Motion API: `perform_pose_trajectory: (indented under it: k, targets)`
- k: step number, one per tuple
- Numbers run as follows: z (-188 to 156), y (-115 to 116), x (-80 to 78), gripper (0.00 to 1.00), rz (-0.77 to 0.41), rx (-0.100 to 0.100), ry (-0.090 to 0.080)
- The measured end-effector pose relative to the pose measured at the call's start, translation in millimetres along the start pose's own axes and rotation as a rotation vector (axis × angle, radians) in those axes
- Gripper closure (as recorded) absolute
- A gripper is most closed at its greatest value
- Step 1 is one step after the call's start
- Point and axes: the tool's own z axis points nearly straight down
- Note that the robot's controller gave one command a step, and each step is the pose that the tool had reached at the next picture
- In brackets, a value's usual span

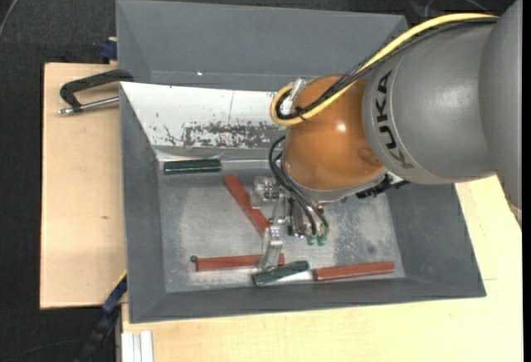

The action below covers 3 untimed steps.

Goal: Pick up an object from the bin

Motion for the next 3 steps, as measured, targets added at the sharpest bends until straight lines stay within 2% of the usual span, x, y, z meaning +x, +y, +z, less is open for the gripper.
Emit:
perform_pose_trajectory:
  k: [1, 2, 3]
  targets:
    - [73, -4, -85.7, 0.00, 0.255, 0.000, -0.003]
    - [71, 10, -101.7, 0.00, 0.412, -0.002, -0.004]
    - [71, -97, -53.0, 0.00, 0.402, 0.005, 0.003]
